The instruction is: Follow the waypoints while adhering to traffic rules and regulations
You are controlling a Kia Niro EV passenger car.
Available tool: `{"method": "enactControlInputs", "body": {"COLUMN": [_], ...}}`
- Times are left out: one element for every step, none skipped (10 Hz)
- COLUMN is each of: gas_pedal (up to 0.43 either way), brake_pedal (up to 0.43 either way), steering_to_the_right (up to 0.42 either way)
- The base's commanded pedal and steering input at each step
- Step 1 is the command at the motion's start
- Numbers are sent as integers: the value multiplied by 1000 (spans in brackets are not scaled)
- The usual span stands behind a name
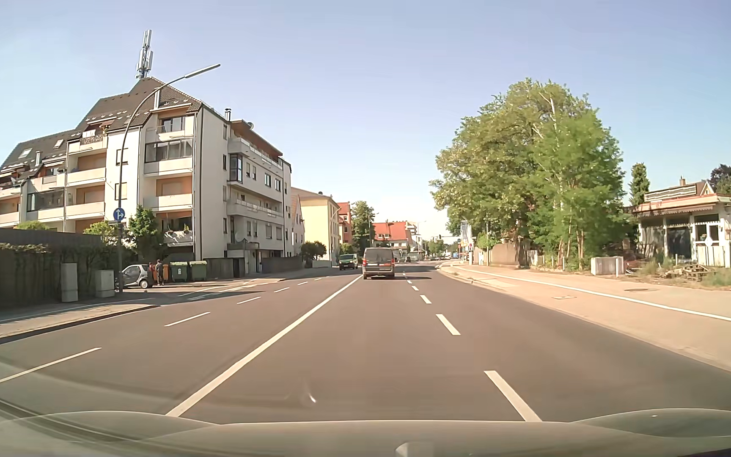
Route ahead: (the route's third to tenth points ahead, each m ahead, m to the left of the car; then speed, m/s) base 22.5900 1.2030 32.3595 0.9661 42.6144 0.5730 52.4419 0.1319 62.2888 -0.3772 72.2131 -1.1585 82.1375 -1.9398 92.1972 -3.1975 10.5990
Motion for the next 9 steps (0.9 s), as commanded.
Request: {"method": "enactControlInputs", "body": {"gas_pedal": [20,20,20,20,20,20,20,20,20], "brake_pedal": [0,0,0,0,0,0,0,0,0], "steering_to_the_right": [-11,-10,-7,-6,-6,-6,-6,-5,-4]}}
